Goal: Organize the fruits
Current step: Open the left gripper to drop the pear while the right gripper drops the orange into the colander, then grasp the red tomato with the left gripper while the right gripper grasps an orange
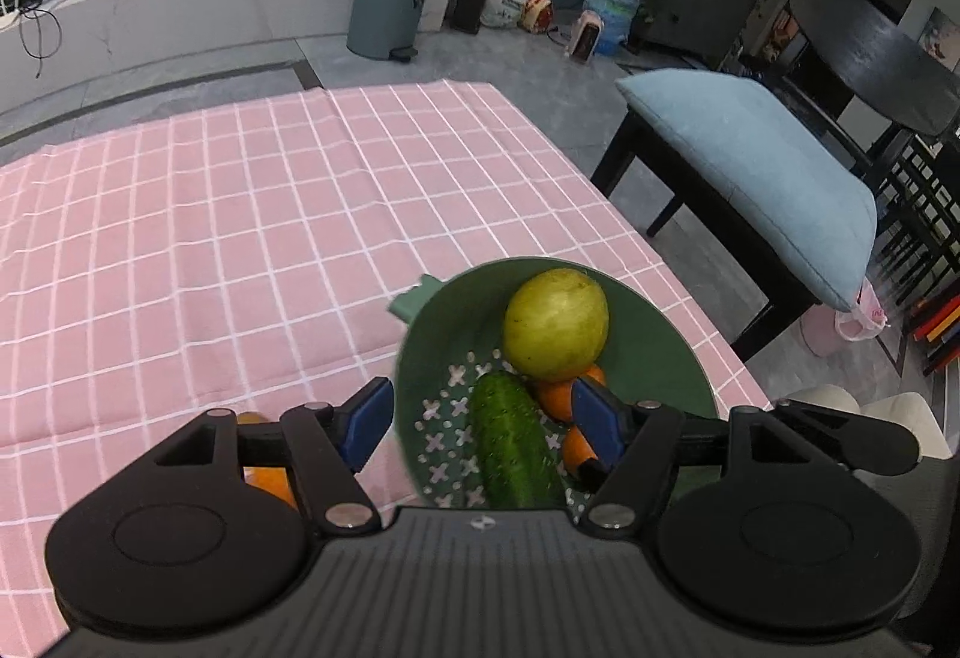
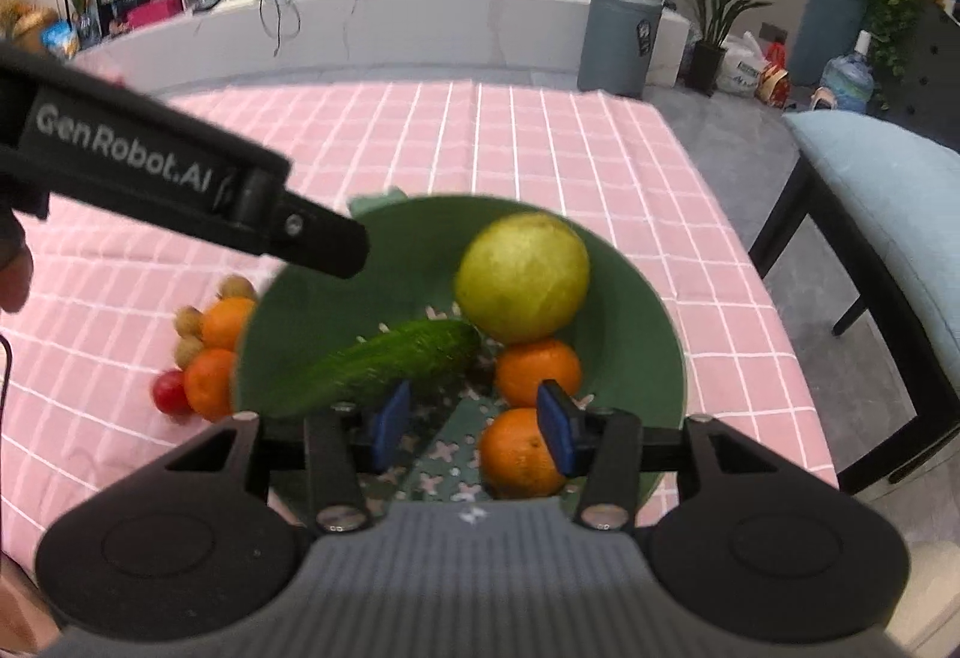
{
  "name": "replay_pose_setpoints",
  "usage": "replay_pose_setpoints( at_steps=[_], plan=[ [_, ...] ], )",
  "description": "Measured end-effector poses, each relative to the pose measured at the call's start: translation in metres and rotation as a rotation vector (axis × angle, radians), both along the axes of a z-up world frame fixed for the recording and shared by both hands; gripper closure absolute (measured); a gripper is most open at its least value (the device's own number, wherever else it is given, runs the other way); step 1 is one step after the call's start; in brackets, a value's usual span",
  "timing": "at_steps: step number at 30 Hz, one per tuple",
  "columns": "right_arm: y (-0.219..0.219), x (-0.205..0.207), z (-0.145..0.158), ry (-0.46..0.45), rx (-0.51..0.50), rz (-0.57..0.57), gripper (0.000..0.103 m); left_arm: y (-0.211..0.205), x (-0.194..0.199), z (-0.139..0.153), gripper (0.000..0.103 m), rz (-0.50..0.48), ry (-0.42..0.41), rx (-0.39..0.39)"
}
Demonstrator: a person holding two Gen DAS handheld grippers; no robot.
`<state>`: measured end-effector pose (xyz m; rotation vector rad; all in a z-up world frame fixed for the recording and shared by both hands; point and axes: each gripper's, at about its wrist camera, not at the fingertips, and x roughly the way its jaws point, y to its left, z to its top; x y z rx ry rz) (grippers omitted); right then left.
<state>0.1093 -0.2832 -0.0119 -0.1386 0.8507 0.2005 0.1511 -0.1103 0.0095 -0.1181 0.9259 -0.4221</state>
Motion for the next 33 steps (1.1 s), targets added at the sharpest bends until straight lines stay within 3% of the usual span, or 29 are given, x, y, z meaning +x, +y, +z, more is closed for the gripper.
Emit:
replay_pose_setpoints(
  at_steps=[9,16,24,29,33],
  plan=[
    [0.030,-0.042,0.026,-0.095,0.103,-0.020,0.058,0.040,-0.033,0.018,0.024,0.022,-0.080,0.042],
    [0.061,-0.068,0.032,-0.135,0.141,0.023,0.060,0.069,-0.051,0.007,0.025,0.026,-0.076,0.080],
    [0.095,-0.068,0.003,-0.062,0.124,0.079,0.070,0.090,-0.060,-0.032,0.041,0.041,-0.011,0.079],
    [0.107,-0.060,-0.023,-0.023,0.112,0.041,0.070,0.096,-0.060,-0.059,0.054,0.056,0.026,0.054],
    [0.112,-0.055,-0.036,-0.025,0.073,0.031,0.070,0.095,-0.054,-0.077,0.057,0.062,0.064,0.031]
  ],
)
